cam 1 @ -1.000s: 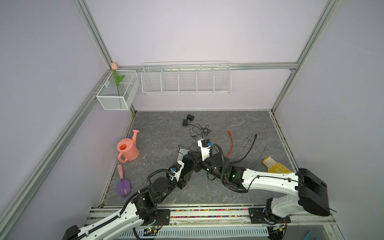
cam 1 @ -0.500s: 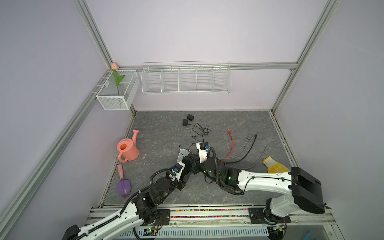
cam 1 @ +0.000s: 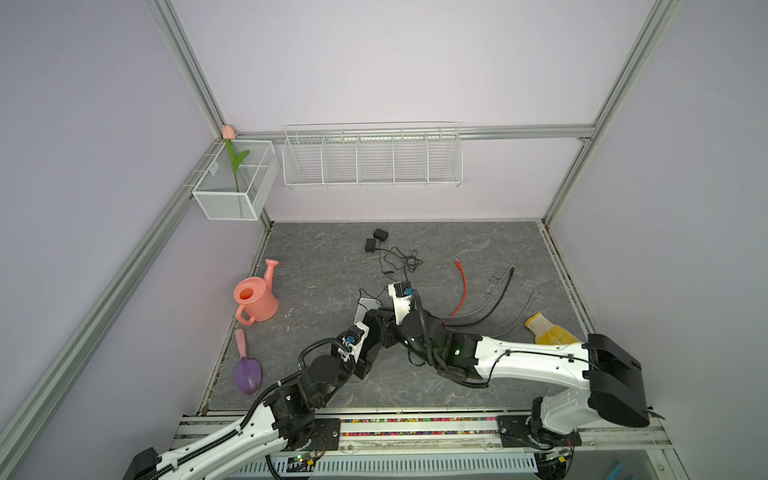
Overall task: Insert the plug into the switch port
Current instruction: 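Release the plug and lift the right gripper away from the box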
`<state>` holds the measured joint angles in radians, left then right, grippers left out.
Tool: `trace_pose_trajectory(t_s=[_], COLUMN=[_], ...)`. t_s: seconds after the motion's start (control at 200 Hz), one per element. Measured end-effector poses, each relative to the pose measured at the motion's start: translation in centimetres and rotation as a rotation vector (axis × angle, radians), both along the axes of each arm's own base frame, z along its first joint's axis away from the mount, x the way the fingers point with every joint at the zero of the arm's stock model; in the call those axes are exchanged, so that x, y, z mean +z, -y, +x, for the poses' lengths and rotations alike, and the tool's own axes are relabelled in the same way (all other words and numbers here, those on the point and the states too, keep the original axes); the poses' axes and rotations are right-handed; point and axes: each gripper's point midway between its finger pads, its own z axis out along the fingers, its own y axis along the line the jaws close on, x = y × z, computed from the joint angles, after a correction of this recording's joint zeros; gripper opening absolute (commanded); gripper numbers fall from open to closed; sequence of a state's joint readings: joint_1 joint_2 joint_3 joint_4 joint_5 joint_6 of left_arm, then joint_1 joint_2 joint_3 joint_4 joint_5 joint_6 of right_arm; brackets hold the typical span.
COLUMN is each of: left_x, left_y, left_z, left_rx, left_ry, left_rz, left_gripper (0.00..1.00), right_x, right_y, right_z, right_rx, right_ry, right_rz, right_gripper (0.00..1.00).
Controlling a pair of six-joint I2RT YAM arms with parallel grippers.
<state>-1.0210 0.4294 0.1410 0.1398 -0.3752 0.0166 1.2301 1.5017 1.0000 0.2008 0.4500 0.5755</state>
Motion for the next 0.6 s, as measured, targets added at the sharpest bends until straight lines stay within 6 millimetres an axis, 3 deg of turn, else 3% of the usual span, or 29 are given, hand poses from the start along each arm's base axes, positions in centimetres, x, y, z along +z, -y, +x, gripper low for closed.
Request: trace_pose_trajectory(t_s=[0.07, 0.13, 0.215, 0.37, 0.485, 0.6], left_x=[1.6, 3.1, 4.3, 5.8, 3.8, -0.7], left_y=[-0.3, -0.7, -1.1, -2.3, -3.0, -4.8], left_z=[0.2, 0.3, 0.4, 1.1, 2.3, 4.0], left_rx=[0.022, 0.042, 0.065, 0.151, 0.244, 0.366], left_ry=[0.029, 0.042, 0.021, -0.056, -0.176, -0.339], left_rz=[-0.068, -0.121, -0.152, -0.191, -0.136, -0.062], left_gripper=[0.0, 0.0, 0.0, 0.0, 0.0, 0.0], right_x=[1.7, 2.9, 4.5, 6.6, 6.1, 2.9], right_y=[0.5, 1.4, 2.8, 7.5, 9.8, 11.3], right_z=[-0.1, -0.6, -1.1, 0.3, 1.2, 2.0], right_rx=[0.048, 0.109, 0.186, 0.157, 0.127, 0.114], right_ry=[0.012, 0.006, 0.011, 0.045, 0.037, -0.006], right_rz=[-0.029, -0.052, -0.09, -0.179, -0.228, -0.311], right_gripper=[0.69, 0.73, 0.74, 0.74, 0.73, 0.67])
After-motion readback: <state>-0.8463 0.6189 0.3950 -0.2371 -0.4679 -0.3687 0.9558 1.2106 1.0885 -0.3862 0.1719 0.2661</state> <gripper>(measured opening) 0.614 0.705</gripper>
